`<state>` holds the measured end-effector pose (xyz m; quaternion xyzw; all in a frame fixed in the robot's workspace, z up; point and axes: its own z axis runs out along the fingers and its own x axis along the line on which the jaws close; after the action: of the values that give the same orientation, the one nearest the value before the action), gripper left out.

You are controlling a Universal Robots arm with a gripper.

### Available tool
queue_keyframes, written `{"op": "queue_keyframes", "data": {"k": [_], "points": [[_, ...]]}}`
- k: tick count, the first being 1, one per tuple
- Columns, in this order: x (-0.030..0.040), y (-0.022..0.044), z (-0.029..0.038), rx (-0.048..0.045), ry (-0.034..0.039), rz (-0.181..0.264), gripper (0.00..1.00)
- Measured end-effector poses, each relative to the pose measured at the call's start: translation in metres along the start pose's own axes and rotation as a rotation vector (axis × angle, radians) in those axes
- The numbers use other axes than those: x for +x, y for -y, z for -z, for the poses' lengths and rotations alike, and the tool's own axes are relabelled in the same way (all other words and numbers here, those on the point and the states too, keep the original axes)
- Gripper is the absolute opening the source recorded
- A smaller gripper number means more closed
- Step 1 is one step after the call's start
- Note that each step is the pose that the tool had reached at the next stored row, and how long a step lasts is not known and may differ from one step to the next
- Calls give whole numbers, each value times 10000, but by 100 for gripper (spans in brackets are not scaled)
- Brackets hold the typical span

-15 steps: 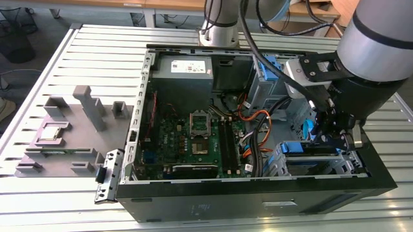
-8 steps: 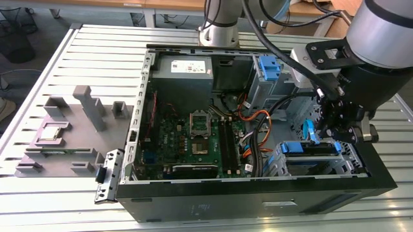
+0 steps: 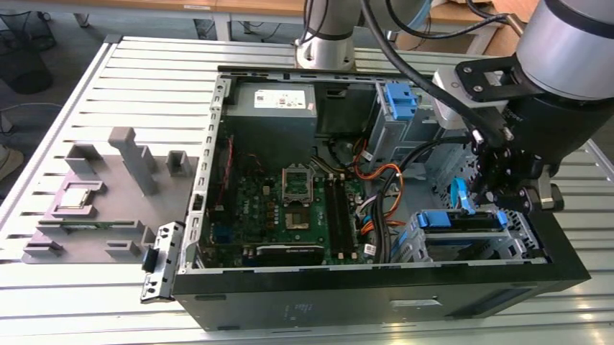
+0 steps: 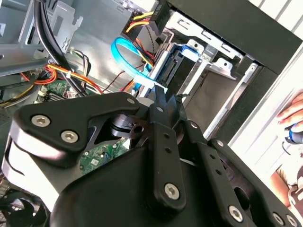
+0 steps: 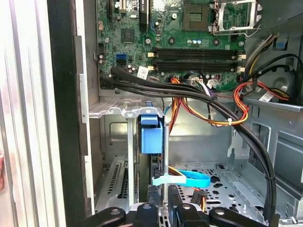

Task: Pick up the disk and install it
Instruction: 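Insert the first disk wire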

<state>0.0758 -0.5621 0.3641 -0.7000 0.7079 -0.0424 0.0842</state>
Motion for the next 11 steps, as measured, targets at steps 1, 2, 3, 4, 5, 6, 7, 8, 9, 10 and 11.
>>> {"op": "queue_keyframes", "data": {"k": [1, 2, 3, 4, 5, 6, 7, 8, 9, 10, 11], "points": [[0, 0, -2, -134, -2, -9, 24], [1, 1, -6, -326, -5, -21, 24], [1, 2, -8, -508, -9, -32, 24], [1, 4, -11, -685, -11, -42, 24], [1, 5, -13, -866, -14, -52, 24], [1, 7, -15, -1044, -17, -62, 24], [1, 8, -17, -1225, -19, -73, 24], [1, 10, -19, -1404, -22, -83, 24], [1, 11, -21, -1575, -25, -94, 24], [1, 11, -20, -1646, -28, -98, 24], [1, 11, -20, -1649, -28, -98, 24]]}}
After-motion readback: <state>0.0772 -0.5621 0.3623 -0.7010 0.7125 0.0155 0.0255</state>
